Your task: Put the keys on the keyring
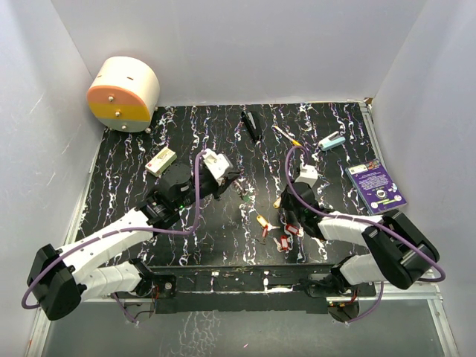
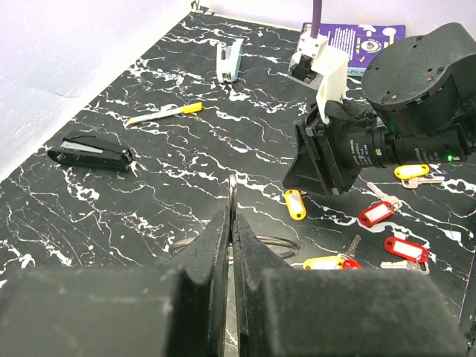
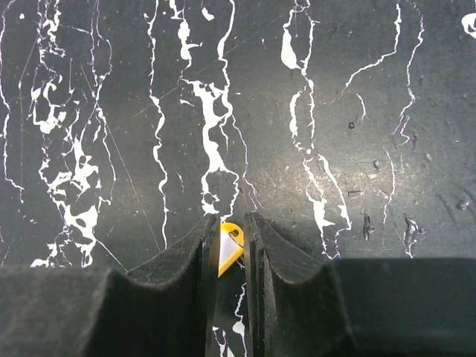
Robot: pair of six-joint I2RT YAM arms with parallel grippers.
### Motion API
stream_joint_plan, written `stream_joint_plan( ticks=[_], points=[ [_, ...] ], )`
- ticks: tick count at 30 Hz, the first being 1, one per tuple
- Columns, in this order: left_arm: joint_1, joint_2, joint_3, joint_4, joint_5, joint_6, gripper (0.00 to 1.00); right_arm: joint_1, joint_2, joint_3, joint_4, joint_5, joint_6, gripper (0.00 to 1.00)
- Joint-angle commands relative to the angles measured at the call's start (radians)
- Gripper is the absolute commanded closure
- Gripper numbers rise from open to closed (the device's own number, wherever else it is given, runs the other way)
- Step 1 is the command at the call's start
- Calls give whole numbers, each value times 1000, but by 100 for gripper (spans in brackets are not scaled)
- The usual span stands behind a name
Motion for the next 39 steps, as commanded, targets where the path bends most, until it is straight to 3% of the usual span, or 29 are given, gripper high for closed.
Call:
stream_joint_plan(
  ticks=[1,15,28,39],
  points=[
    [4,-37,-11,55,11,-6,100,11,30,-10,128,-12,-27,74],
    [9,-38,-27,74,5,-8,100,12,132,-16,206,5,-31,74],
    [12,-37,-32,77,11,-8,100,20,66,-73,260,68,-27,73],
    [13,-35,-31,68,9,-11,100,24,104,-57,317,74,-33,73]
  ],
)
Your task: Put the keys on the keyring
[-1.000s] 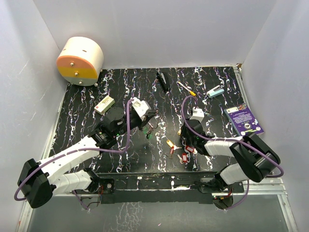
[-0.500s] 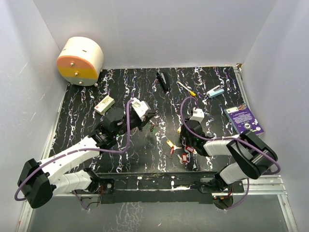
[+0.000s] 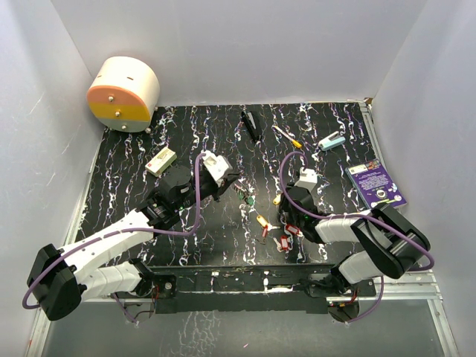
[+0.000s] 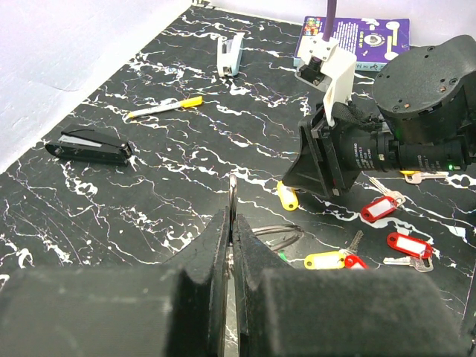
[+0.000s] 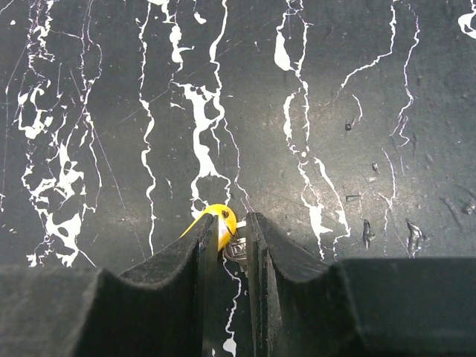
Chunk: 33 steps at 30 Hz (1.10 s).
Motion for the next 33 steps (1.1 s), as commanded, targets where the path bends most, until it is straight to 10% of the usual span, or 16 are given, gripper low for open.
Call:
stream_joint_plan(
  ticks=[1,15,23,33],
  points=[
    [6,-33,2,44,9,-11,100,7,17,13,118,26,-13,73],
    [10,-31,-11,50,9,-16,100,11,132,19,238,57,-20,75],
    [11,-36,-22,56,18,-8,100,13,127,7,281,87,-24,92],
    [11,-9,57,107,78,149,100,8,-308,100,-53,-190,-68,92]
  ],
)
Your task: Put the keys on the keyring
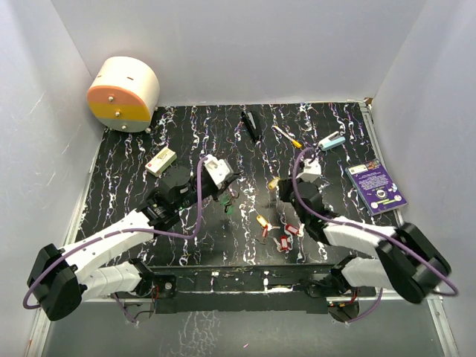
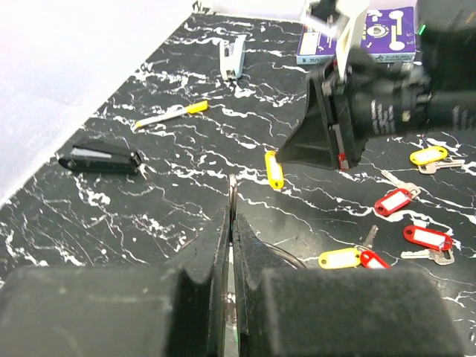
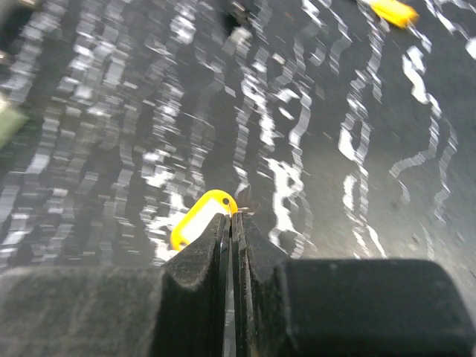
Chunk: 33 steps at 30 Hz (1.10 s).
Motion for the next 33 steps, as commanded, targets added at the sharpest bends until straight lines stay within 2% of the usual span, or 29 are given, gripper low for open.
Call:
stream_joint_plan(
  ticks=[1,4,9,15,22,27,33],
  points=[
    [5,-7,85,71,66,87,100,-1,-211,82,-81,-184,-18,92],
    [3,-2,100,49,114,102,100,-2,-312,113,-141,-291,17,92],
    [-2,-3,140,-15,174,151,100,-4,-353,200,-260,-469,92,92],
    [-17,-14,157,-63,176,55,100,-4,-380,240,-366,-427,455,92],
    [-39,-8,202,-161,27,-140,100,-4,-410,332,-497,-394,752,92],
    [-64,15,254,-202,-22,-139,100,-4,-423,327,-463,-385,951,92],
    [-104,43,318,-229,11,-136,100,-4,-412,302,-428,-398,1094,92]
  ],
)
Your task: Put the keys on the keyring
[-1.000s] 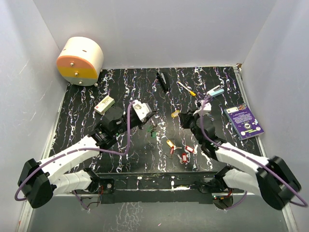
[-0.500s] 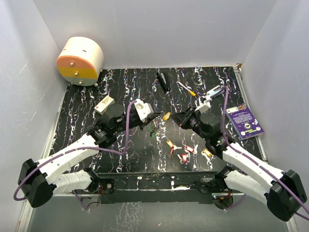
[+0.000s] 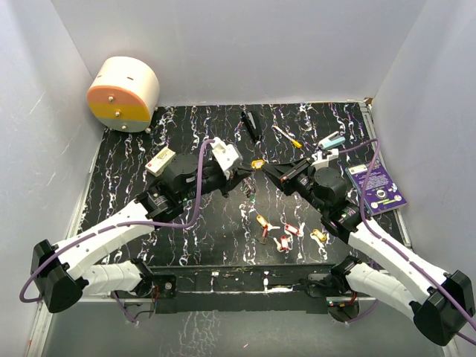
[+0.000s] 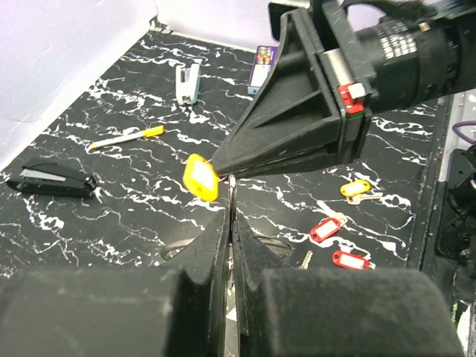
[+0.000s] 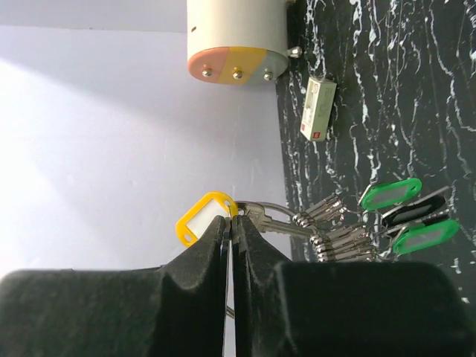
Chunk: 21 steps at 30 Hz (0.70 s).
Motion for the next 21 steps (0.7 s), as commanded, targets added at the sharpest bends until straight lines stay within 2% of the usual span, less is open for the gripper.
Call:
stream_joint_plan(
  ticks=[1,7,15,21],
  points=[
    [-37,3,77,-7,7,-16,100,-2,0,9,72,-7,163,92],
    [-67,18,87,-20,28,-22,100,-2,7,1,101,-28,225,92],
    [-70,30,55,22,-168,22,100,-2,-4,-20,141,-91,262,92],
    [-71,23,49,56,-262,42,100,-2,-16,-55,174,-118,292,92]
  ],
)
